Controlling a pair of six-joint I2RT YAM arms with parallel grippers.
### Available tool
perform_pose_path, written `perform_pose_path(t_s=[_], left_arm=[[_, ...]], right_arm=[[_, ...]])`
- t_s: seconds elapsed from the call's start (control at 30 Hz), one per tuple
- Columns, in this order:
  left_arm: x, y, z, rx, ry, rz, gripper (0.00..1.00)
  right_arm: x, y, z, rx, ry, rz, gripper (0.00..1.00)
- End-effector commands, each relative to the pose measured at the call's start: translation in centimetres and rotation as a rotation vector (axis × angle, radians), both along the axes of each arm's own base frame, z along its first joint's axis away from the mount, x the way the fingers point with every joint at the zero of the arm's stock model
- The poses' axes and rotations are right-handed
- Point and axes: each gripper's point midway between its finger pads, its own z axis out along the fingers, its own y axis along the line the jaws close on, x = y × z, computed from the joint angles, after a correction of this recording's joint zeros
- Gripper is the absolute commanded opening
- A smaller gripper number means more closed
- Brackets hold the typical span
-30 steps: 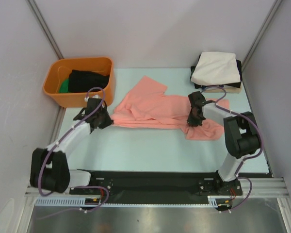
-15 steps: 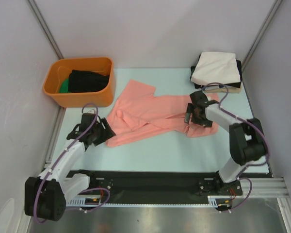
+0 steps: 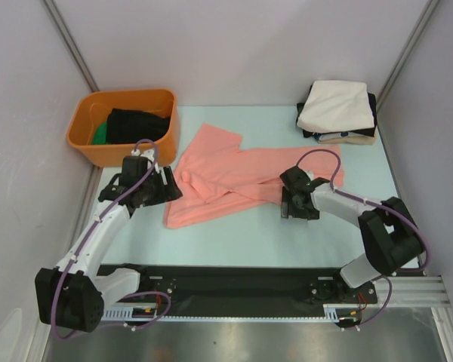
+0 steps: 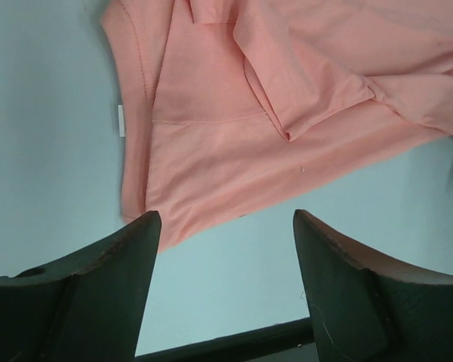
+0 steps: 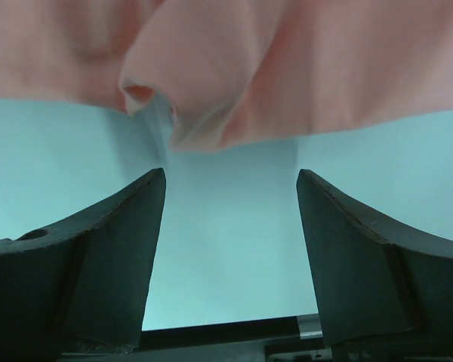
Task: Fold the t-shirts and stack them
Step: Fold the tshirt
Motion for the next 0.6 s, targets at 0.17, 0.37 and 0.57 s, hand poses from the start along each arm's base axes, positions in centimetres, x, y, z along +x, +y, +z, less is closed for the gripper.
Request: perform_pose_path(t_s=[0.17,0.37,0.57], left_arm=[[0.0,-0.3,0.4,0.008,-0.028,-0.059,0.75],[0.0,-0.5,0.2,0.001,-0.025,-0.069,0.72],[0.0,-0.4,0.5,0.0,-0.033,-0.064,0.7]], right_arm=[[2.3,0.7,-1.6,-0.038,-0.037,-0.002,0.73],[3.3,-0.5,-1.4,-0.118,-0.063,-0.014,0.65],[3.1,-1.1,-1.3,-0.143,-0.057,-0.041,0.05]])
